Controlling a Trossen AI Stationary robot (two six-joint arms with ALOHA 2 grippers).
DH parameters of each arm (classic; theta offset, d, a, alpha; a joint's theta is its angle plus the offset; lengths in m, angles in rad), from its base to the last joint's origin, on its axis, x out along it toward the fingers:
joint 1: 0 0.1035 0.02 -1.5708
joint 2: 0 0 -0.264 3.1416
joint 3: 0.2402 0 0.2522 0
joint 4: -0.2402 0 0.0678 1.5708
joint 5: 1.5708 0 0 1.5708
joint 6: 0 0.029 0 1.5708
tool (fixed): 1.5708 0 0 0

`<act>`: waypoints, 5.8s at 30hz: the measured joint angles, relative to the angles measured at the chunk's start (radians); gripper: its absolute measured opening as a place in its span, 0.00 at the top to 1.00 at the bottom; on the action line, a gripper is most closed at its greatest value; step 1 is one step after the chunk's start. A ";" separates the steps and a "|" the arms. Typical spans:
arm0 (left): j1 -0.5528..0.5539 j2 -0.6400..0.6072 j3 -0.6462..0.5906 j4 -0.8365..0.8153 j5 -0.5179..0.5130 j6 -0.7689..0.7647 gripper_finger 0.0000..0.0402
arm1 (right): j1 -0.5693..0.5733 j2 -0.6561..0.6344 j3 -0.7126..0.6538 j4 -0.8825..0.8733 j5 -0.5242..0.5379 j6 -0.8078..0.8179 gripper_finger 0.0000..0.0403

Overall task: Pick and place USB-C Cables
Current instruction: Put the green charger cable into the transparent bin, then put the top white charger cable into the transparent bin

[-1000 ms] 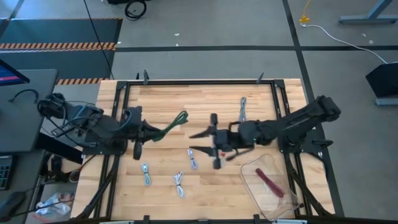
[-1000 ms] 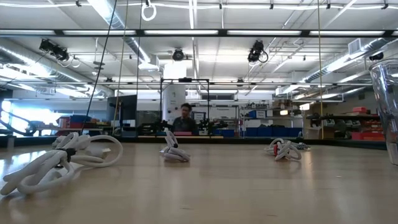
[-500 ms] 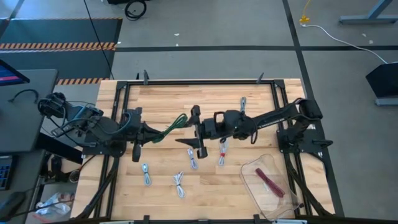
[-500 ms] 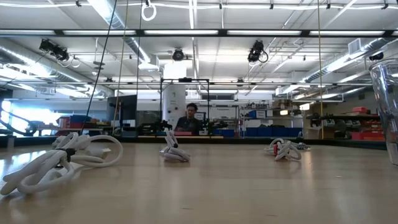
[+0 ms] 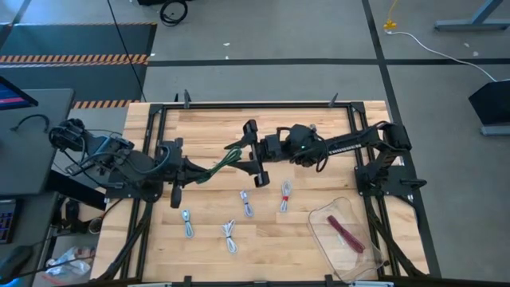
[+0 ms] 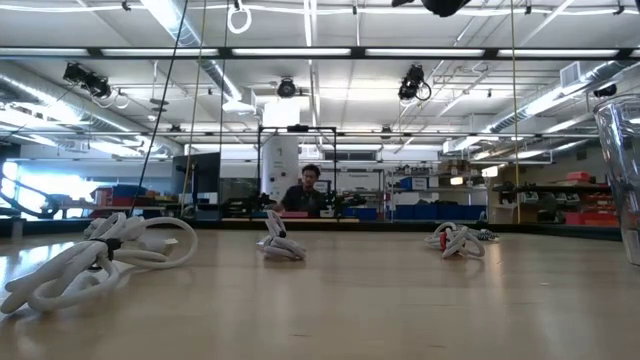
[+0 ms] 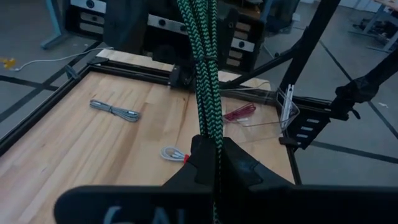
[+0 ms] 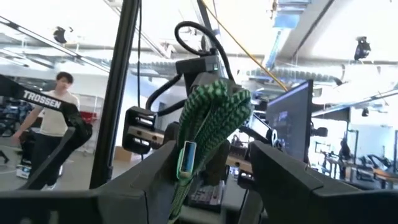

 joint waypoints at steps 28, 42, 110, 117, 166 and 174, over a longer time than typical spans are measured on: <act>0.058 0.082 0.000 0.072 0.019 0.089 0.98 | -0.005 -0.001 0.000 -0.032 -0.112 0.014 0.75; 0.055 0.081 0.000 0.140 0.049 0.089 0.81 | -0.006 -0.035 0.001 -0.114 -0.115 0.057 0.95; 0.056 0.082 0.000 0.196 0.211 0.104 0.68 | 0.859 -0.237 0.000 -2.127 0.140 1.788 0.95; 0.056 0.082 0.000 0.195 0.211 0.097 0.68 | 0.859 -0.241 -0.087 -2.071 0.133 1.768 0.95; 0.056 0.082 0.000 0.196 0.211 0.096 0.68 | 0.809 -0.336 -0.561 -1.476 0.061 1.783 0.65; 0.056 0.082 0.000 0.166 0.191 0.096 0.68 | 0.759 -0.336 -0.458 -1.476 0.118 1.681 0.65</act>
